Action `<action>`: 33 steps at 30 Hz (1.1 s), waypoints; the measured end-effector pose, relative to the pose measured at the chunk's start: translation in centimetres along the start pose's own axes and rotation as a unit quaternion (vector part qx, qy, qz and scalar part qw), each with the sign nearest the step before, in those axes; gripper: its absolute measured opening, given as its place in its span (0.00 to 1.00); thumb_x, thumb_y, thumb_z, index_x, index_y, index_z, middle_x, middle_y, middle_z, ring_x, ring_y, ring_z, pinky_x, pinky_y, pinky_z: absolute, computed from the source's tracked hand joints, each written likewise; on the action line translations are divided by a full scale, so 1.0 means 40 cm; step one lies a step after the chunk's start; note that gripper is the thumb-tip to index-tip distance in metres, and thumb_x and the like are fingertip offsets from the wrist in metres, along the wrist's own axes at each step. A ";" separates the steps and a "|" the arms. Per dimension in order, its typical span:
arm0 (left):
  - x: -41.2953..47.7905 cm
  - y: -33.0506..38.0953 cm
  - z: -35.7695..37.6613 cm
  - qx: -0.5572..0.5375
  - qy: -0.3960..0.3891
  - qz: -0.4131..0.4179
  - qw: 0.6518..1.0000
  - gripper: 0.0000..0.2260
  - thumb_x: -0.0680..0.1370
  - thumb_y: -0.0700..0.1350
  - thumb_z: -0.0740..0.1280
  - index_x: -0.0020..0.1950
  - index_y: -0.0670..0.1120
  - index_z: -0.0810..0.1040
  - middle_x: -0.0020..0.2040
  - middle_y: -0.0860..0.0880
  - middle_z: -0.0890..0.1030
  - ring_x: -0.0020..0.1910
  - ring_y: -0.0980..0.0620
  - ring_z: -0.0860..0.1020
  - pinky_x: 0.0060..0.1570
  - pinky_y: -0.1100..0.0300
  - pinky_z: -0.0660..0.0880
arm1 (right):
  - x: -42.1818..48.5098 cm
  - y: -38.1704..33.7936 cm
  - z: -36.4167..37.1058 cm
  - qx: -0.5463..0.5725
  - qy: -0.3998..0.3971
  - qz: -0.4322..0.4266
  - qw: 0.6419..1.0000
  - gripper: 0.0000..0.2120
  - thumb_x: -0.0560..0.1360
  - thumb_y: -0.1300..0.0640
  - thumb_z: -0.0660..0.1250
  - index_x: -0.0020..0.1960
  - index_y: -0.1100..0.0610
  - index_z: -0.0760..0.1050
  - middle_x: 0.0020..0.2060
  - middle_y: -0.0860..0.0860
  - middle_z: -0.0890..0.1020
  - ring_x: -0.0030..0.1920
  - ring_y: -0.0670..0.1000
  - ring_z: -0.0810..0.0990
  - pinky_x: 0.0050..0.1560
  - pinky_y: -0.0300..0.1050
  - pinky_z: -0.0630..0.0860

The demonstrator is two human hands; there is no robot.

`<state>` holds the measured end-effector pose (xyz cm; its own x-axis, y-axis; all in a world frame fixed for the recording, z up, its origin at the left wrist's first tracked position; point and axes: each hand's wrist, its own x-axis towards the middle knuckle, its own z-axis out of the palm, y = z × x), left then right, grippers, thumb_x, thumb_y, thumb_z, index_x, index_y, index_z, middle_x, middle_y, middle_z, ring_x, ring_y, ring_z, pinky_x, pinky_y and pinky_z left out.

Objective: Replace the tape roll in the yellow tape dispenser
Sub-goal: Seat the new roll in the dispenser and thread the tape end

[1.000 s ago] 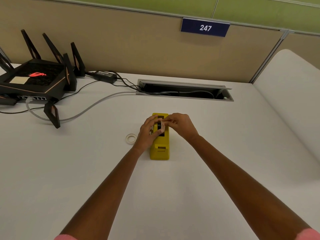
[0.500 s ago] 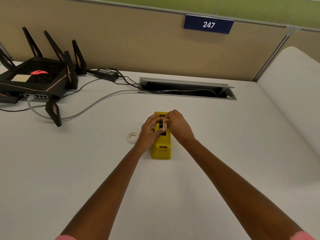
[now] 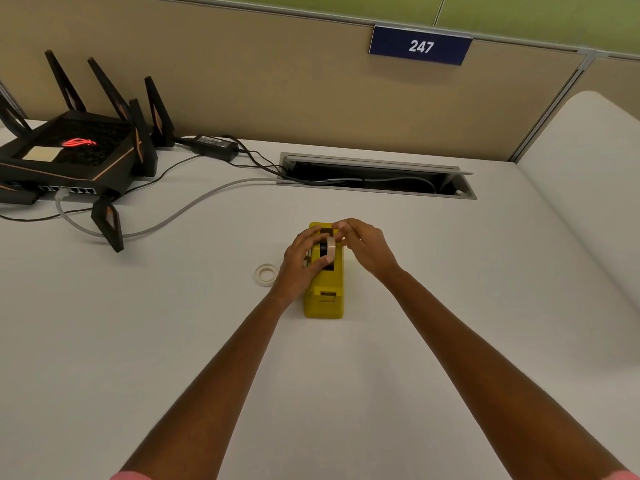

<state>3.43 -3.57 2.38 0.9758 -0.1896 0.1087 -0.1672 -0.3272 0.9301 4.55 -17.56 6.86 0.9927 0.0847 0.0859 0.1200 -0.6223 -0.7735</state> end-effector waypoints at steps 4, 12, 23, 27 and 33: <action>0.001 0.000 0.000 -0.004 0.003 -0.004 1.000 0.20 0.74 0.43 0.66 0.65 0.44 0.68 0.71 0.44 0.65 0.70 0.45 0.63 0.69 0.45 0.63 | -0.001 0.001 0.009 -0.061 -0.023 -0.022 0.998 0.13 0.73 0.55 0.67 0.55 0.62 0.78 0.53 0.61 0.79 0.51 0.57 0.78 0.48 0.42 0.70; 0.002 -0.005 0.000 -0.008 0.004 0.007 1.000 0.19 0.74 0.42 0.66 0.64 0.45 0.68 0.70 0.44 0.65 0.69 0.46 0.63 0.68 0.44 0.64 | 0.007 -0.011 0.011 -0.062 0.011 -0.018 0.998 0.09 0.72 0.57 0.68 0.46 0.64 0.79 0.47 0.63 0.81 0.47 0.57 0.78 0.45 0.42 0.70; -0.002 -0.006 -0.002 -0.006 -0.010 -0.007 1.000 0.20 0.75 0.42 0.64 0.67 0.45 0.65 0.73 0.45 0.61 0.71 0.46 0.61 0.70 0.46 0.62 | 0.021 -0.019 0.015 -0.110 -0.018 -0.016 0.994 0.10 0.76 0.58 0.62 0.49 0.65 0.76 0.49 0.62 0.80 0.49 0.58 0.77 0.46 0.41 0.69; -0.034 -0.011 0.010 0.012 -0.003 -0.009 1.000 0.23 0.78 0.44 0.59 0.71 0.49 0.57 0.75 0.46 0.56 0.73 0.47 0.56 0.70 0.49 0.60 | 0.004 -0.021 0.021 -0.110 -0.005 -0.016 0.994 0.09 0.76 0.58 0.63 0.48 0.64 0.76 0.49 0.61 0.79 0.48 0.57 0.77 0.46 0.42 0.69; -0.141 -0.043 0.023 0.008 0.066 -0.010 0.998 0.18 0.79 0.47 0.52 0.70 0.47 0.61 0.70 0.46 0.68 0.68 0.48 0.67 0.62 0.60 0.65 | -0.031 -0.023 0.031 -0.126 0.029 -0.025 0.991 0.09 0.75 0.56 0.64 0.47 0.62 0.76 0.50 0.58 0.79 0.47 0.56 0.77 0.43 0.43 0.70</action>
<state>-1.92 -2.78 -0.16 0.9890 -0.0588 0.1357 -0.1477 -0.3444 0.9271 3.18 -16.14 6.69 0.9835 0.0798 0.1621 0.1611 -0.7940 -0.5862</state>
